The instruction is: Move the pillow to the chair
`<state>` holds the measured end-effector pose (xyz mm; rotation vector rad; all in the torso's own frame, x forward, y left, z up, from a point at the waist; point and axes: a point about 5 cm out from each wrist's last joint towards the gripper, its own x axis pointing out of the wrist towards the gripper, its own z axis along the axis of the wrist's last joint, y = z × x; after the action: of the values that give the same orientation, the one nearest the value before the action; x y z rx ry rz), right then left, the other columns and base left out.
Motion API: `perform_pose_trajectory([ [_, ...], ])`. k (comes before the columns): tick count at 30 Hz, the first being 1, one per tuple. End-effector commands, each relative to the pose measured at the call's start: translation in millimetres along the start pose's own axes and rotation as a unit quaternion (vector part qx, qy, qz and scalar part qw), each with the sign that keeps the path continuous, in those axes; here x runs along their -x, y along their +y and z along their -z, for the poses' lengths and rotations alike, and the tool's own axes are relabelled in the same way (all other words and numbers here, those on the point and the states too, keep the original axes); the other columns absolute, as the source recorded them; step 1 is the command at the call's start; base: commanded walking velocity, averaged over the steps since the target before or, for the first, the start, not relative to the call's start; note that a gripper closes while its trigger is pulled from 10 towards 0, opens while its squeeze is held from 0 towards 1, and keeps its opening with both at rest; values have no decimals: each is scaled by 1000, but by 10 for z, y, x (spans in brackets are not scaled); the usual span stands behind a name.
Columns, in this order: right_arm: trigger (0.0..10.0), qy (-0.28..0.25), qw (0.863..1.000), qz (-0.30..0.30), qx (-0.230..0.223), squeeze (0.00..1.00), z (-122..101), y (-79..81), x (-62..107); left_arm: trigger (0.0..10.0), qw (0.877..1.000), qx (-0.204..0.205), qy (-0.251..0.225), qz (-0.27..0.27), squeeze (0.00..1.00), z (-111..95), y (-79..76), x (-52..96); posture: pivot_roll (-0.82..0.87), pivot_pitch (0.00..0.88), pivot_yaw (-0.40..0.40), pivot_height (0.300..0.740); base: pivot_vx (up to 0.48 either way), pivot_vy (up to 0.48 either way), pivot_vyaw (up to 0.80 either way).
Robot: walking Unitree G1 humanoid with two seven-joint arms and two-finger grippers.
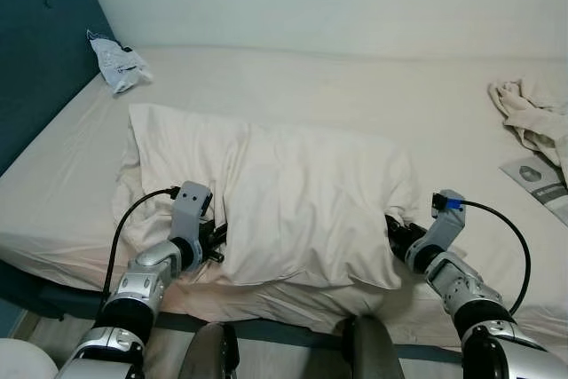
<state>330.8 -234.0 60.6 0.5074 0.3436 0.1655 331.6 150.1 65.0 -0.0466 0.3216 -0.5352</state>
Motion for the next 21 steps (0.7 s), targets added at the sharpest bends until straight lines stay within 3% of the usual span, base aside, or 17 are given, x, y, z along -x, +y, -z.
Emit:
perform_pose_trajectory([
  [1,0,33,998,-60,1,0,182,253,-111,0,999,16,25,25,0,178,-163,-23,37,169,44,592,0,0,0],
  [6,0,-1,998,-70,0,0,56,320,-147,0,1000,22,-3,17,0,125,-156,5,28,160,41,592,0,0,0],
  [10,0,-33,996,-78,28,0,-104,401,-182,0,997,47,-62,-23,0,-68,-47,58,22,152,39,592,0,0,0],
  [15,0,-57,994,-85,44,0,-231,465,-203,0,992,59,-102,-35,0,-229,12,109,20,141,36,592,0,0,0],
  [18,0,-68,991,-90,73,0,-310,511,-213,0,988,67,-134,-38,0,-355,26,137,17,132,30,592,0,0,0],
  [19,0,-90,986,-95,105,0,-411,588,-223,0,982,71,-169,-33,0,-508,14,162,16,120,22,592,0,0,0],
  [21,0,-101,984,-99,112,0,-456,623,-226,0,980,70,-183,-32,0,-568,9,173,16,120,22,592,0,0,0],
])
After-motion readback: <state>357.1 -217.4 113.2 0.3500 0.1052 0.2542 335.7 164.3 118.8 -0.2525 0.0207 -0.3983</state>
